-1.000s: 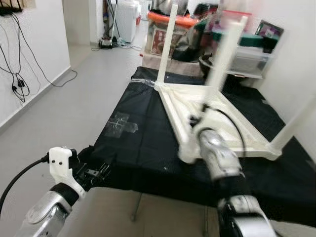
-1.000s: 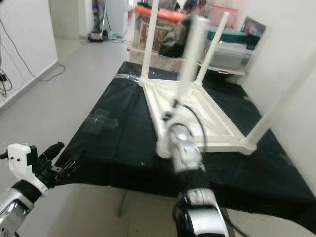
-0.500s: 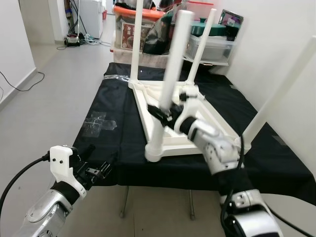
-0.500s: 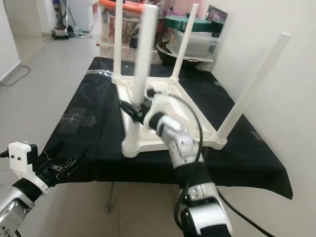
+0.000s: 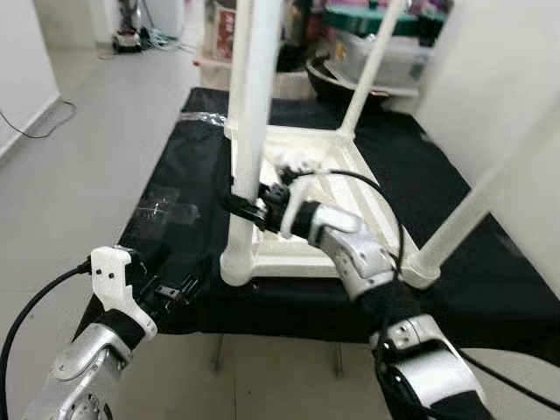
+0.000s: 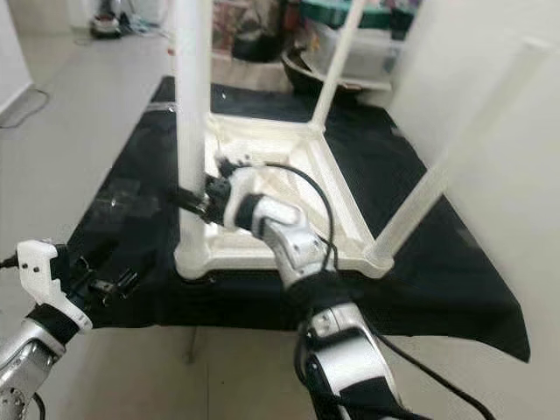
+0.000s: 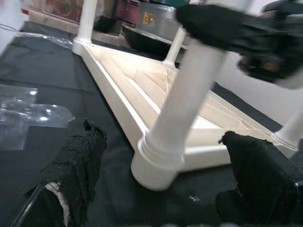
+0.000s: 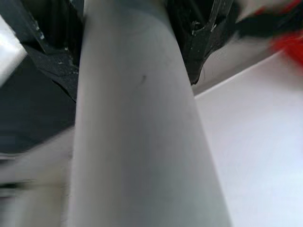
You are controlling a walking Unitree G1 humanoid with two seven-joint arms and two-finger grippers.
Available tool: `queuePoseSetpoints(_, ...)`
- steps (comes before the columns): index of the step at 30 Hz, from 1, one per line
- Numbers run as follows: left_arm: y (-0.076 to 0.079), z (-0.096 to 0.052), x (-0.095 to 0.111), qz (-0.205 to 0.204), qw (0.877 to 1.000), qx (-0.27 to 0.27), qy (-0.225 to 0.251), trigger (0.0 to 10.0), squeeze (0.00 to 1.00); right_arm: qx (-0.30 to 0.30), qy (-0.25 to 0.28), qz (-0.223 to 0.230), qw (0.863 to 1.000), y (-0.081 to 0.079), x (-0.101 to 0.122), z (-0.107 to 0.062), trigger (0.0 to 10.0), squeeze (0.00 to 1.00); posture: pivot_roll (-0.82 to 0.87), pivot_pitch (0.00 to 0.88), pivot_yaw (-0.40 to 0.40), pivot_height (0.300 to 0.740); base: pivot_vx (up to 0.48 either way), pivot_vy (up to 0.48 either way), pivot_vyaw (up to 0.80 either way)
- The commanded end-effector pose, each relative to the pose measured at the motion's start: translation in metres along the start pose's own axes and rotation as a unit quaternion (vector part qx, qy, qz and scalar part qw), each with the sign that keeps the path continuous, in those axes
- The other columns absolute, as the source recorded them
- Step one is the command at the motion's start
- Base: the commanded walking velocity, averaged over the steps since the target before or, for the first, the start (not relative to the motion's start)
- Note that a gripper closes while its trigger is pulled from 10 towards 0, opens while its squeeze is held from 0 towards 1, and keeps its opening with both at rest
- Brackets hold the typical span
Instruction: Building children table
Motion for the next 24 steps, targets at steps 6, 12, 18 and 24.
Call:
queuePoseSetpoints(6,0.002,-0.003,-0.003,-0.006,1.0,-0.005,-0.006,10.0,0.0,-0.467,-0.242,0.071,0.847,0.103,-0.103,-0.099,0.0,0.0,0.16,0.0,-0.159,0.74,0.0,0.0,0.0)
queuePoseSetpoints(12,0.002,-0.003,-0.002,-0.005,1.0,-0.002,-0.004,10.0,0.0,-0.466,-0.252,0.028,0.848,0.084,-0.098,-0.112,10.0,0.0,0.14,0.0,-0.152,0.74,0.0,0.0,0.0)
queuePoseSetpoints(18,0.001,-0.003,-0.002,-0.002,1.0,0.002,-0.001,10.0,0.0,-0.337,-0.119,0.031,0.934,0.068,-0.053,-0.061,10.0,1.0,0.15,0.0,-0.16,0.74,0.0,0.0,0.0)
queuePoseSetpoints(24,0.001,-0.003,-0.001,-0.003,1.0,0.005,0.004,10.0,0.0,-0.232,-0.082,0.027,0.969,0.061,-0.028,-0.039,10.0,0.0,0.16,0.0,-0.165,0.74,0.137,0.0,0.0)
Point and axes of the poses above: a point about 5 cm out from each wrist's last joint towards the gripper, its own z axis pointing out of the wrist towards the gripper, its own x axis along the axis of the wrist's last joint, y = z × x, the point moved 4 cm from there along z, pointing out of the wrist towards the gripper, and after that the axes turned 6 degrees about -z, right-handed, at the moved point
